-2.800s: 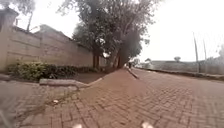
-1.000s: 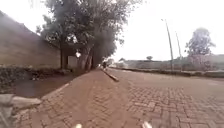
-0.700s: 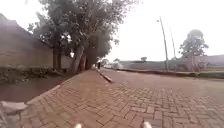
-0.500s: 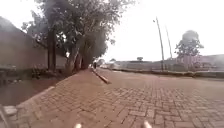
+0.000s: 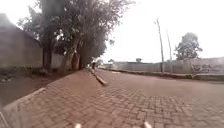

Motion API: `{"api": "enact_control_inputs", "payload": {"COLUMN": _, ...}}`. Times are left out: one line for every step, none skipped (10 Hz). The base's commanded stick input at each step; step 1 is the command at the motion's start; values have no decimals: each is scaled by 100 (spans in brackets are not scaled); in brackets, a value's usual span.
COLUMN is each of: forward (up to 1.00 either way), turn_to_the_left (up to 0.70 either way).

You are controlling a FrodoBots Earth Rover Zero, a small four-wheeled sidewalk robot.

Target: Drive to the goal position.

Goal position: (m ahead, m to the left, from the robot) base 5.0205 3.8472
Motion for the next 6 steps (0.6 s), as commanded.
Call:
{"api": "enact_control_inputs", "payload": {"forward": 70, "turn_to_the_left": -35}}
{"api": "enact_control_inputs", "payload": {"forward": 70, "turn_to_the_left": -35}}
{"api": "enact_control_inputs", "payload": {"forward": 70, "turn_to_the_left": 0}}
{"api": "enact_control_inputs", "payload": {"forward": 70, "turn_to_the_left": 0}}
{"api": "enact_control_inputs", "payload": {"forward": 70, "turn_to_the_left": 0}}
{"api": "enact_control_inputs", "payload": {"forward": 70, "turn_to_the_left": 0}}
